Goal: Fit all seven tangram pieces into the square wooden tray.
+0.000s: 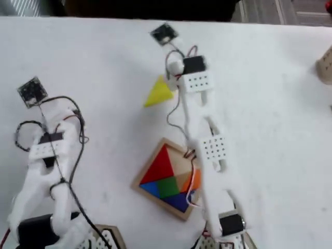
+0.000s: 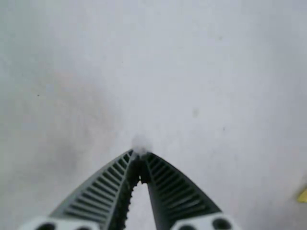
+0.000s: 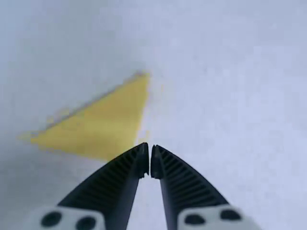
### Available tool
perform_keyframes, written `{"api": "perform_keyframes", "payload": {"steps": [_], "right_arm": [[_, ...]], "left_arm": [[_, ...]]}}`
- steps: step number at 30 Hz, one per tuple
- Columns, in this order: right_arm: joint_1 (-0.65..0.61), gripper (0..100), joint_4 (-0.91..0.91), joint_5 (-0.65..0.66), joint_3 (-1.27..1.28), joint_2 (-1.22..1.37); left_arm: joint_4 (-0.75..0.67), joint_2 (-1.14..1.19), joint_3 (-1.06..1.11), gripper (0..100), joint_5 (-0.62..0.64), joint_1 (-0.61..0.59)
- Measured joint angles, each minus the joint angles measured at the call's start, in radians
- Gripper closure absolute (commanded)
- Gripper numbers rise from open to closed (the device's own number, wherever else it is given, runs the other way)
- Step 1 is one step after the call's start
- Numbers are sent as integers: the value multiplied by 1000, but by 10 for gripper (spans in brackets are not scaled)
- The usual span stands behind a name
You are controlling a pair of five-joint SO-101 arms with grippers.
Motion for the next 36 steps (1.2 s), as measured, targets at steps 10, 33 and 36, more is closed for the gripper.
{"api": "perform_keyframes", "payload": {"steps": [10, 33, 36], "right_arm": [[-41, 981, -29, 31, -46, 157], [71, 981, 137, 35, -41, 80], [66, 981, 144, 3, 29, 5]], "left_arm": [[0, 0, 0, 980, 0, -8], [0, 0, 0, 980, 0, -8], [0, 0, 0, 980, 0, -8]]}}
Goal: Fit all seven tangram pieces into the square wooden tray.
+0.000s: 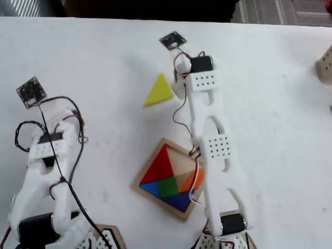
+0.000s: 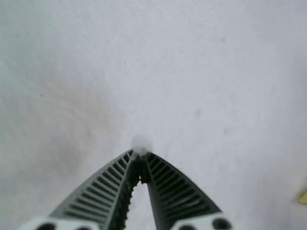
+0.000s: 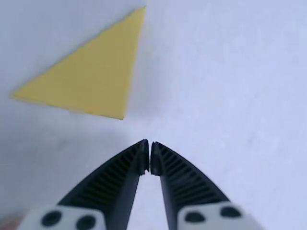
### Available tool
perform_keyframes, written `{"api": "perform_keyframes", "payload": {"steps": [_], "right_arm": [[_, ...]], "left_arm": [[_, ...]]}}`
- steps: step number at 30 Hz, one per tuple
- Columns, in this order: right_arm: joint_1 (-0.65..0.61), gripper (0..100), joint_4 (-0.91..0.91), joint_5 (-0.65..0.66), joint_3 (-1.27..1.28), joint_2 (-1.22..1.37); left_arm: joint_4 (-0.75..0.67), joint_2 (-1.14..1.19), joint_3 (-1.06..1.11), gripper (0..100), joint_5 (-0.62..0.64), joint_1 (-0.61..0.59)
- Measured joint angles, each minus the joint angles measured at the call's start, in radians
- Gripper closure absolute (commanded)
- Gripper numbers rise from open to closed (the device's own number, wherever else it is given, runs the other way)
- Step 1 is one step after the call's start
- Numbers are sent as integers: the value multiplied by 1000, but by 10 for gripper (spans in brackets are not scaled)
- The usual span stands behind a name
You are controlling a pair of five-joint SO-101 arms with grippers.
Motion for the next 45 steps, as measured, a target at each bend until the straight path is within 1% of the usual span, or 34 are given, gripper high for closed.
{"api": "perform_keyframes", "payload": {"steps": [7, 9, 12, 14, 17, 19, 22, 28, 30, 39, 42, 45], "right_arm": [[-3, 981, -8, -29, 407, -221], [-5, 981, -46, -31, 448, -259], [-15, 981, -175, -25, 470, -269], [-28, 981, -278, 37, 470, -247], [-55, 981, -417, 230, 470, -170], [-57, 981, -457, 333, 471, -138], [-51, 981, -482, 361, 470, -126], [-51, 981, -500, 296, 456, -100], [-51, 981, -450, 239, 434, -100], [-78, 981, -68, -43, 279, -97], [-66, 981, -29, -109, 192, -97], [-52, 981, -68, -129, 120, -95]], "left_arm": [[-25, 0, 0, 980, 0, 0], [-29, 0, 0, 980, 0, 0], [-34, 0, 0, 980, 0, 0], [-35, 0, 0, 980, 0, 2], [-35, 0, 0, 980, 0, -2], [-35, 0, 0, 980, 0, -3], [-35, 0, 0, 980, 0, -3], [-35, 0, 0, 980, 0, -3], [-35, 0, 0, 980, 0, -3], [-35, 0, 0, 980, 0, -3], [-35, 0, 0, 980, 0, -6], [-35, 0, 0, 980, 0, -9]]}}
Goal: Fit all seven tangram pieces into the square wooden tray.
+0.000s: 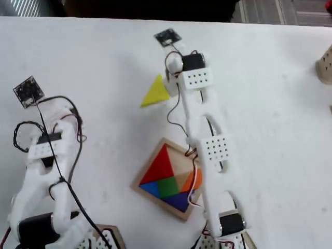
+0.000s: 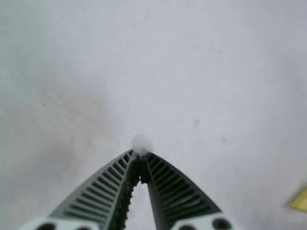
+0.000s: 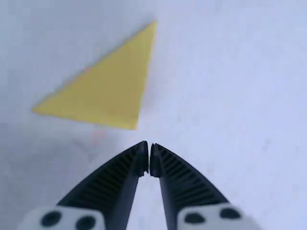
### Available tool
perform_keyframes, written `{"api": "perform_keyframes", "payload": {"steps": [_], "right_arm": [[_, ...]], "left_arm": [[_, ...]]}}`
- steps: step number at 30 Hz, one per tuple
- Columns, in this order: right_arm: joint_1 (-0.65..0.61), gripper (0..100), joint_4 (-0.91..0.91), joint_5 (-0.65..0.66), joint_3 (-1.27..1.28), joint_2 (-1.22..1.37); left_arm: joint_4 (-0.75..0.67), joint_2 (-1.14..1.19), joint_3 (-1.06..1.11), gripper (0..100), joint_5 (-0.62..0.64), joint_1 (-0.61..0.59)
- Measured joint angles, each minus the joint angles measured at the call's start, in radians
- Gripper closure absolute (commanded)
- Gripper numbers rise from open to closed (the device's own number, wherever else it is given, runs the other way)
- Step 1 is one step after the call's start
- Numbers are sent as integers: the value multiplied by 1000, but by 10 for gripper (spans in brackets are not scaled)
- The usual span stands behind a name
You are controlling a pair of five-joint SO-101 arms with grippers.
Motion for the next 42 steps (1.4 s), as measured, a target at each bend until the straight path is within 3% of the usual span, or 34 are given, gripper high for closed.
{"api": "perform_keyframes", "payload": {"steps": [9, 13, 19, 27, 34, 42], "right_arm": [[5, 981, -370, -5, -75, 238], [0, 981, -394, -5, -104, 279], [-2, 981, -302, 25, -115, 265], [-107, 981, 40, 40, -89, 164], [-95, 981, 68, -66, 247, -109], [-28, 981, -41, -74, 873, -494]], "left_arm": [[0, 0, 0, 980, 0, -17], [0, 0, 0, 980, 0, -23], [0, 0, 0, 980, 0, -23], [0, -2, 0, 980, 0, -25], [43, -5, -43, 980, 0, -25], [178, 195, -348, 980, -18, 48]]}}
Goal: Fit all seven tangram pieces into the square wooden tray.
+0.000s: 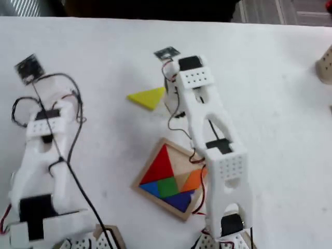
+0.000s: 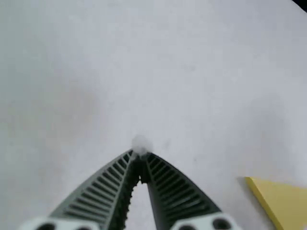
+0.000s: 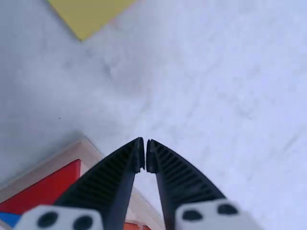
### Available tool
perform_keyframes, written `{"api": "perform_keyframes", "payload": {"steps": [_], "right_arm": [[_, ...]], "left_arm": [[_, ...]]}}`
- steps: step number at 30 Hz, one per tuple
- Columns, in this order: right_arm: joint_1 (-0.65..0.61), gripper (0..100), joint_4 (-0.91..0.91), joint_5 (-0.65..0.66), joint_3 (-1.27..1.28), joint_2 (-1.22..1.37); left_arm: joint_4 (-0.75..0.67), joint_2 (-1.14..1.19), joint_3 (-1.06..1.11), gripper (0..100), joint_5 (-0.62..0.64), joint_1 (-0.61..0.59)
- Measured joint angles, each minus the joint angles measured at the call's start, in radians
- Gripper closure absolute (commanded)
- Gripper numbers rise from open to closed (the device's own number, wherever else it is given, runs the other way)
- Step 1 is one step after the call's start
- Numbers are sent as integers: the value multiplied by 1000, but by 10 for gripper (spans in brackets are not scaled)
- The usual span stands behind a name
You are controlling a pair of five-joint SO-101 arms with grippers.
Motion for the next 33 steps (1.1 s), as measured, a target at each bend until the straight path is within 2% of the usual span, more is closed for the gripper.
{"api": "perform_keyframes", "payload": {"steps": [5, 13, 18, 25, 31, 33], "right_arm": [[43, 981, -212, 0, 350, -150], [58, 981, -446, 0, 752, -316], [92, 981, -491, 43, 850, -365], [120, 981, -516, 66, 881, -377], [120, 981, -526, 66, 888, -379], [120, 981, -528, 66, 888, -379]], "left_arm": [[15, 198, -229, 980, -104, 54], [15, 482, -520, 980, -127, 149], [15, 618, -638, 980, -130, 233], [15, 781, -792, 979, -143, 282], [15, 885, -847, 979, -361, 342], [15, 904, -850, 979, -391, 364]]}}
